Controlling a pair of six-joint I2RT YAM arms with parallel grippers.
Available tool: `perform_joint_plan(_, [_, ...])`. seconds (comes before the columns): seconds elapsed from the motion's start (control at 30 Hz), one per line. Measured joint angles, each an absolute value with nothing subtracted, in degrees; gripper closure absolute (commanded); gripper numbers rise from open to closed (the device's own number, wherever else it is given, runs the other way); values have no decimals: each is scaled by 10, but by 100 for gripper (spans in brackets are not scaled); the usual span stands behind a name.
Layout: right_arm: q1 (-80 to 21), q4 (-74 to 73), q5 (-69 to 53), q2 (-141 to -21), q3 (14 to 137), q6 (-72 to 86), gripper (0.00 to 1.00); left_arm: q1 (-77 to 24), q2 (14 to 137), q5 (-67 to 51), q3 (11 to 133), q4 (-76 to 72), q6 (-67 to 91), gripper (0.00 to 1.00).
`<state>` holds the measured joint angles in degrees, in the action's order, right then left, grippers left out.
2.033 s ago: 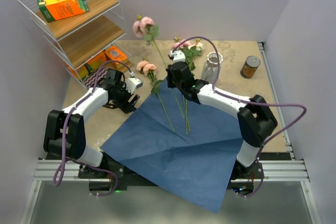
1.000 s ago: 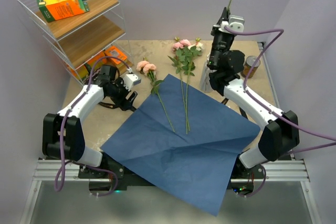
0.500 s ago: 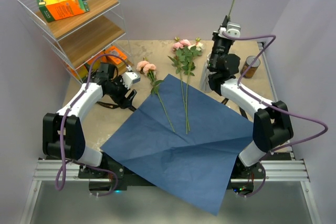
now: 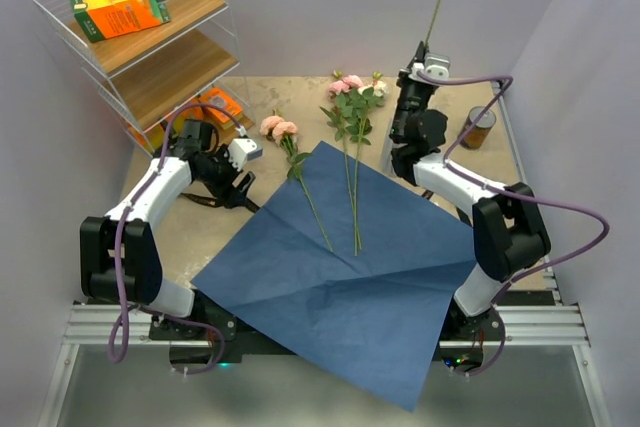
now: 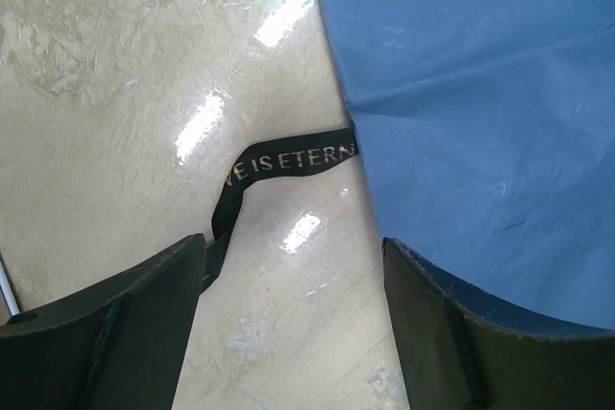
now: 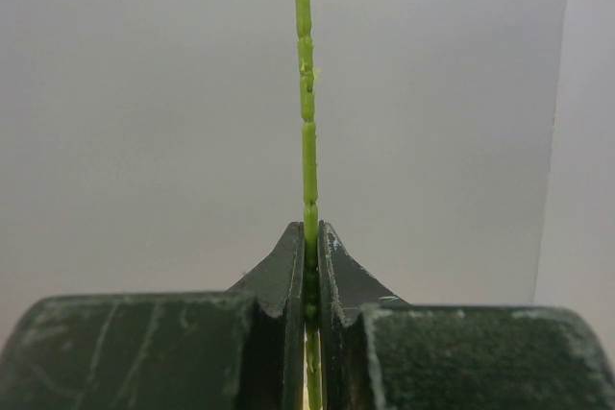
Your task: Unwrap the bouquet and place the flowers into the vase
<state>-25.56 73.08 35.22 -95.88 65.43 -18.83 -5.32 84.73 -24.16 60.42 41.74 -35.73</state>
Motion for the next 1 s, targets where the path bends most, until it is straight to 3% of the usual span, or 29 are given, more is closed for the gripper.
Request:
perform_joint_plan(0.33, [-280, 736, 366, -943, 537, -183, 100, -46, 847, -253, 604, 417, -358, 21])
perform_joint_plan(0.5, [-286, 735, 368, -892, 493, -180, 85, -46, 847, -254, 604, 417, -358, 21])
perform_joint_plan(0.6, [-289, 736, 369, -854, 472, -175, 57, -46, 847, -254, 604, 417, -357, 21])
perform_joint_plan(0.63, [-290, 738, 368, -845, 468, -172, 37, -46, 847, -254, 604, 417, -357, 21])
perform_joint_plan(0.7, [-293, 736, 367, -823, 462, -166, 32, -46, 847, -254, 604, 417, -356, 21])
perform_joint_plan(0.83, [-294, 713, 363, -797, 461, -159, 11, -46, 847, -255, 604, 419, -356, 21])
perform_joint_plan(1.0, [-293, 634, 343, -783, 462, -143, 8, -46, 846, -258, 604, 426, -356, 21])
